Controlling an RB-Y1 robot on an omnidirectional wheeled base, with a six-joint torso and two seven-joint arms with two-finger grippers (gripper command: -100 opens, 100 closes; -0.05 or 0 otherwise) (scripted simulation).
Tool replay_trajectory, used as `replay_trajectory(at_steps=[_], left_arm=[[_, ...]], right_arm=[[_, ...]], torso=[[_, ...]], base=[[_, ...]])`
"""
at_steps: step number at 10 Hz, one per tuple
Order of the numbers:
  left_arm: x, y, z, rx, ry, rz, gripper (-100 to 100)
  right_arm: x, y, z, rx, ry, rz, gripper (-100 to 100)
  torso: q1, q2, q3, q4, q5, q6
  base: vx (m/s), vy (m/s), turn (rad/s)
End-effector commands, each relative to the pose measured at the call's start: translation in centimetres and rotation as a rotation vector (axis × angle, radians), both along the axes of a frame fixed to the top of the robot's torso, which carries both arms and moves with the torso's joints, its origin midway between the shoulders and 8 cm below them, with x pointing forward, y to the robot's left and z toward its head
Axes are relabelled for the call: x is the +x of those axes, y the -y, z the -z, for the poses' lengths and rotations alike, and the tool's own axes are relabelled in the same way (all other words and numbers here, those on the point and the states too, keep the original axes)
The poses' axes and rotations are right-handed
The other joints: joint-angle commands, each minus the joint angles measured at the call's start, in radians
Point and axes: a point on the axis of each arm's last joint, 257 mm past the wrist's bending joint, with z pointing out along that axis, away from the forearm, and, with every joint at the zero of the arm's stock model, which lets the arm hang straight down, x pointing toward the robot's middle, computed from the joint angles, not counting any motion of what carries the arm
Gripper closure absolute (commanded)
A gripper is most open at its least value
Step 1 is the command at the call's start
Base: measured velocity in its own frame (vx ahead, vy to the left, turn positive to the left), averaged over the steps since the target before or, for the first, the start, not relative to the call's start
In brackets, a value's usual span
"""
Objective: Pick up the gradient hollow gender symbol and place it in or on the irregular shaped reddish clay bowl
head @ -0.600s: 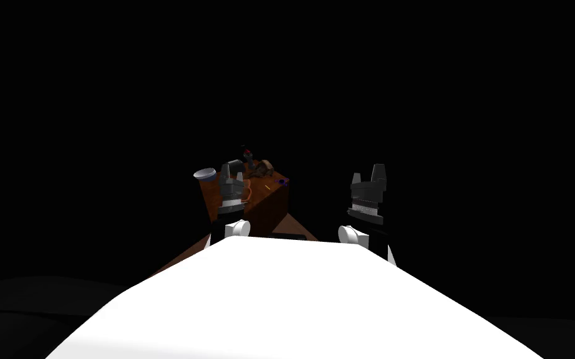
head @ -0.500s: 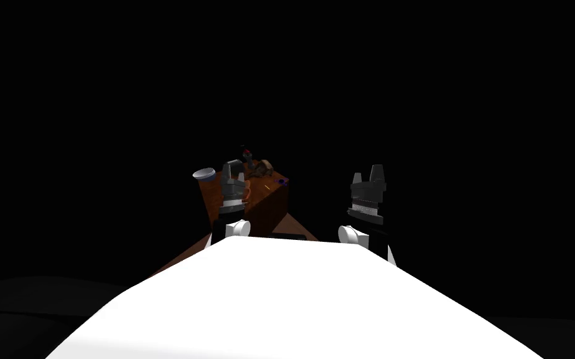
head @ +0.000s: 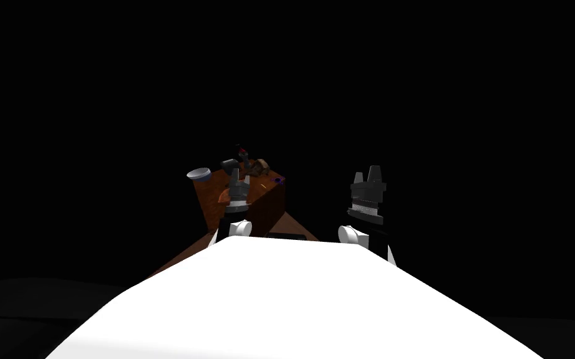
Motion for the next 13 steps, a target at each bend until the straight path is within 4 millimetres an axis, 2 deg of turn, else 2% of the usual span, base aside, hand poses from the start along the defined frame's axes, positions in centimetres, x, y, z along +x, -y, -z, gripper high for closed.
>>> replay_trajectory(at_steps=[1,13], left_arm=[[0.9,0.3,1.1,-0.004,-0.012,0.025,-100],[5.3,1.7,9.5,-0.082,-0.114,0.112,-100]], right_arm=[[0.0,0.0,0.0,0.000,0.000,0.000,0],[0.0,0.0,0.0,0.000,0.000,0.000,0]], torso=[[0.000,0.000,0.000,0.000,0.000,0.000],[0.002,-0.002,-0.001,0.000,0.000,0.000]], base=[[-0.045,-0.070,-0.076],[-0.022,-0.047,-0.059]])
